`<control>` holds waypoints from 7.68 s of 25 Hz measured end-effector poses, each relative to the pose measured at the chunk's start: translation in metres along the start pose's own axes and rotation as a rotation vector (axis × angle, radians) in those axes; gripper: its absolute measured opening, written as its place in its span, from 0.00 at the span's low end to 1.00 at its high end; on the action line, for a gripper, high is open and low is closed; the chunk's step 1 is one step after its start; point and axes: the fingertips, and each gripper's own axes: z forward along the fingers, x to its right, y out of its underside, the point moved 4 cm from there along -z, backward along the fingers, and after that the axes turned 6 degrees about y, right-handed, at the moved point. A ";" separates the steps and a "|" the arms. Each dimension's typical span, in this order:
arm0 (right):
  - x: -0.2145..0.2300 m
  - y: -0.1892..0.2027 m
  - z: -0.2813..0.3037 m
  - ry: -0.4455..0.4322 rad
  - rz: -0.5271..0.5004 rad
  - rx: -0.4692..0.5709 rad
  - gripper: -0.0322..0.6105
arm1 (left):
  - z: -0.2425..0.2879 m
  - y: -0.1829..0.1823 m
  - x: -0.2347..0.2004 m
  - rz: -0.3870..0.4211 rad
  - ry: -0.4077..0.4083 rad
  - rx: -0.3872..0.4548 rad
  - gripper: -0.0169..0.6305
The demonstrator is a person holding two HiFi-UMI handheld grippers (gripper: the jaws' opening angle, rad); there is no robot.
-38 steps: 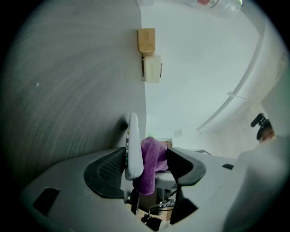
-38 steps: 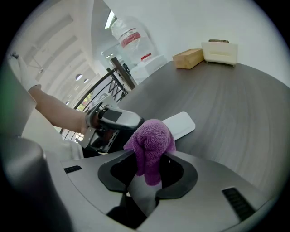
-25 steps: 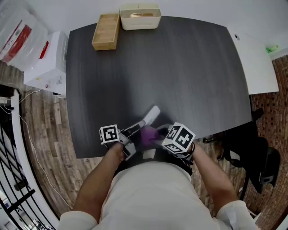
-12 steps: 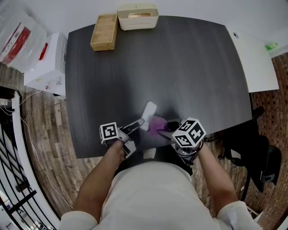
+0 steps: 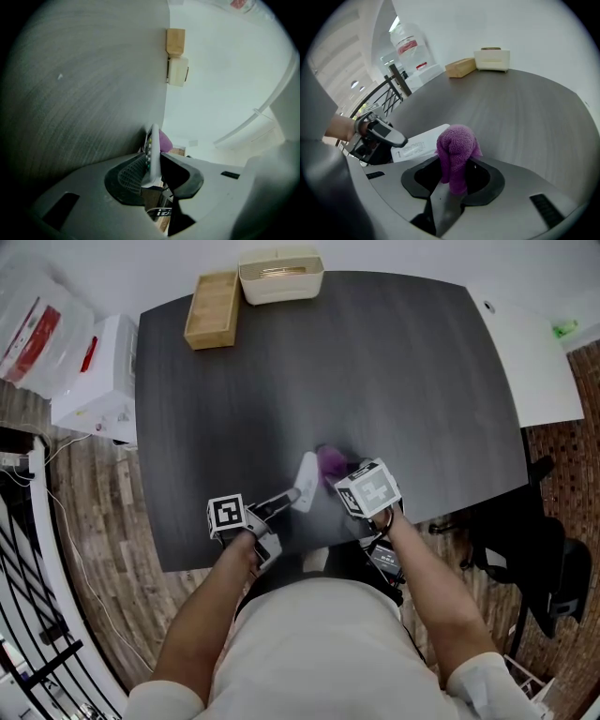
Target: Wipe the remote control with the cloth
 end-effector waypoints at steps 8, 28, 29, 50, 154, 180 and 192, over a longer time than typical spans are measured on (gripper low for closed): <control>-0.028 0.012 -0.008 -0.151 0.008 -0.041 0.25 | -0.002 -0.001 -0.006 0.016 -0.034 -0.013 0.17; -0.078 0.063 -0.042 -0.313 0.041 -0.066 0.25 | 0.007 -0.001 0.016 0.323 -0.123 -0.115 0.17; -0.070 0.063 -0.043 -0.286 0.078 -0.059 0.25 | 0.009 0.001 0.020 0.413 -0.158 -0.148 0.16; 0.009 0.059 -0.039 -0.052 0.366 -0.053 0.25 | 0.039 0.054 0.052 1.679 -0.509 -0.615 0.17; -0.035 -0.029 -0.193 0.012 0.428 0.615 0.25 | -0.111 0.042 0.205 0.861 0.319 0.087 0.06; -0.053 0.114 -0.328 -0.070 0.209 0.733 0.25 | -0.107 0.264 0.209 0.984 0.294 0.264 0.04; -0.108 0.142 -0.360 -0.111 0.188 0.744 0.25 | -0.158 0.317 0.207 1.042 0.179 0.313 0.03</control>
